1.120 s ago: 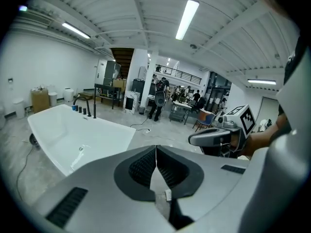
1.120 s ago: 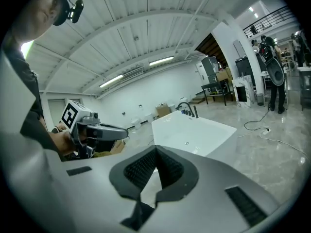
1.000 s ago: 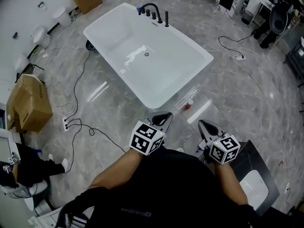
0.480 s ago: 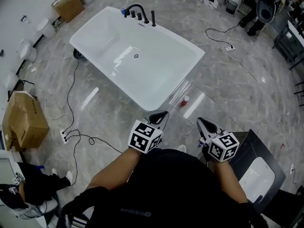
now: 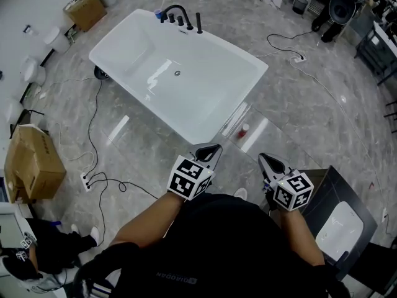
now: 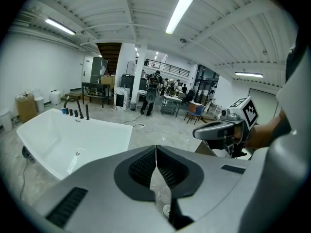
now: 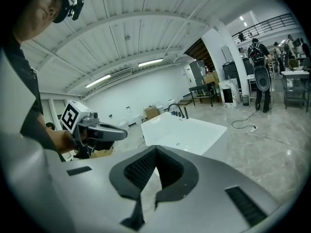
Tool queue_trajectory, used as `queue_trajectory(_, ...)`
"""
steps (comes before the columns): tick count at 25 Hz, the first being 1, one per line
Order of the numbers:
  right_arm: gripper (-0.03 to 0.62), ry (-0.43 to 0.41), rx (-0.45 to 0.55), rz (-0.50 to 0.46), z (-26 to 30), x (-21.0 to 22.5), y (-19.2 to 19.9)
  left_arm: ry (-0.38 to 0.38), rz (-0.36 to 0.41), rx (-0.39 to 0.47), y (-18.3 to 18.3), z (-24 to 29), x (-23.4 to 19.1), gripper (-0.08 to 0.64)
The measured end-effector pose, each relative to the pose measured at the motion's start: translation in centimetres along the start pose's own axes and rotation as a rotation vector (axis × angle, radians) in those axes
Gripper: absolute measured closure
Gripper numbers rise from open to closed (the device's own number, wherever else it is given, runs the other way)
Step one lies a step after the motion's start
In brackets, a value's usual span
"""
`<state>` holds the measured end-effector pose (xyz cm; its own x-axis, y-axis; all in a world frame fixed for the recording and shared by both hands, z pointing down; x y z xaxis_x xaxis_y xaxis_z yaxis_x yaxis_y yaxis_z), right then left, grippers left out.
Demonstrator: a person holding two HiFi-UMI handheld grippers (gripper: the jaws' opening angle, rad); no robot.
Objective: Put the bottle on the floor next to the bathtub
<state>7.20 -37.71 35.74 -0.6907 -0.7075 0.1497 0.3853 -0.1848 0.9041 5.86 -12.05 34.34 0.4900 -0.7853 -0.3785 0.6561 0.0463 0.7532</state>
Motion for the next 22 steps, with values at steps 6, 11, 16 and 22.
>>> queue_trajectory(6,0.557,0.009,0.006,0.004,0.6,-0.2,-0.2,0.009,0.007,0.004,-0.3,-0.3,-0.4,0.543)
queue_trajectory(11,0.557,0.011,0.005,0.01,0.8,-0.5,-0.3,0.014,0.005,0.011,-0.6,-0.4,-0.7,0.543)
queue_trajectory(16,0.557,0.017,0.005,0.019,0.6,-0.7,0.1,0.015,0.003,0.017,-0.5,-0.5,-0.7,0.543)
queue_trajectory(22,0.557,0.017,0.008,0.03,0.1,-1.0,1.0,0.012,0.004,0.025,0.0,-0.6,0.0,0.543)
Point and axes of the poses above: the fingertips, and each gripper's own axes: z forward along the fingers, x to its right, y out of its underside, the point moved 10 cm from there along -z, backward along the fingers, and after that the axes turned 13 degrees about -z, right-handed, at the moved point
